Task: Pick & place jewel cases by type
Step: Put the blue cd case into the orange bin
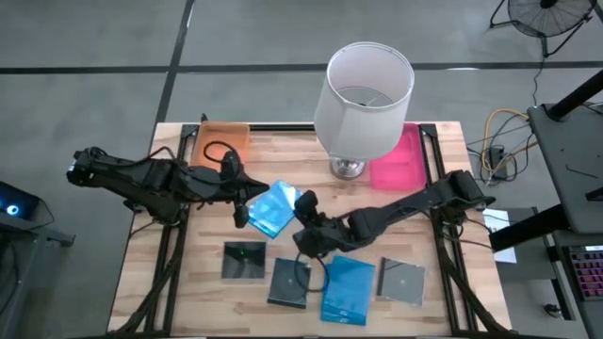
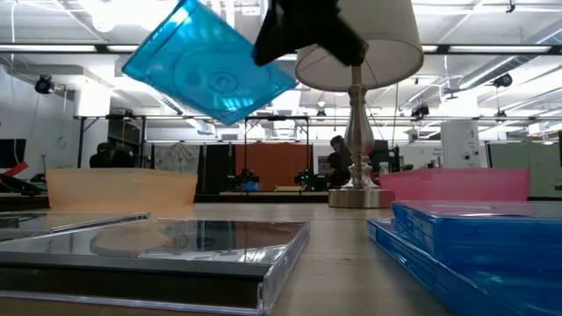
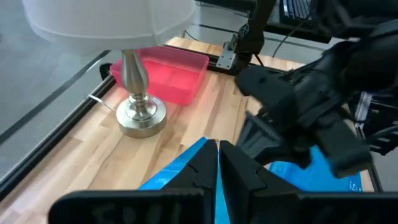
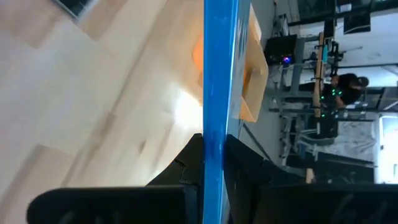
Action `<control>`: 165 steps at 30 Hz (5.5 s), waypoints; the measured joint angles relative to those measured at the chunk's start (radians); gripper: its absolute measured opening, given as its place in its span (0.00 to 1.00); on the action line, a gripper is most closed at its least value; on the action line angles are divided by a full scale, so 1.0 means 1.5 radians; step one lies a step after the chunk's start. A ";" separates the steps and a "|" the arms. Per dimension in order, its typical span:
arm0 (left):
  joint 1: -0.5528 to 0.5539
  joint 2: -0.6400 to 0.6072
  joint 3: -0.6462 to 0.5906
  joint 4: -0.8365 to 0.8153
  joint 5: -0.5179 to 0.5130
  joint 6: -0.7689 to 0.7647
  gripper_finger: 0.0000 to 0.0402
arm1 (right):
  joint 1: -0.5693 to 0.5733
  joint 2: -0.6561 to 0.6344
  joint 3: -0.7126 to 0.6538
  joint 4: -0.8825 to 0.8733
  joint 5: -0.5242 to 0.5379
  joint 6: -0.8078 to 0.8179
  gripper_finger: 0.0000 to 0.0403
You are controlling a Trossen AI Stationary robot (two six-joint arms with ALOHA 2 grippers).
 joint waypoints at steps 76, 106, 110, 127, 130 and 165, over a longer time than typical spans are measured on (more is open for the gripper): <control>0.003 -0.156 0.000 -0.151 -0.140 -0.044 0.00 | -0.299 0.072 -0.009 0.345 -0.433 -0.488 0.07; 0.003 -0.241 0.008 -0.197 -0.146 0.114 0.00 | -0.110 -0.055 0.123 0.033 -0.241 -0.093 0.07; 0.003 -0.238 0.009 -0.189 -0.133 0.127 0.00 | -0.077 -0.081 0.148 -0.005 -0.230 0.001 0.07; 0.003 -0.155 0.008 -0.070 -0.025 0.165 0.00 | 0.056 -0.232 0.312 -0.049 -0.262 0.453 0.07; 0.002 -0.139 0.008 -0.001 0.009 0.192 0.00 | 0.088 -0.243 0.331 -0.050 -0.262 0.468 0.07; 0.001 0.040 0.328 0.077 0.192 0.306 0.39 | 0.166 -0.266 0.360 -0.055 -0.109 0.497 0.07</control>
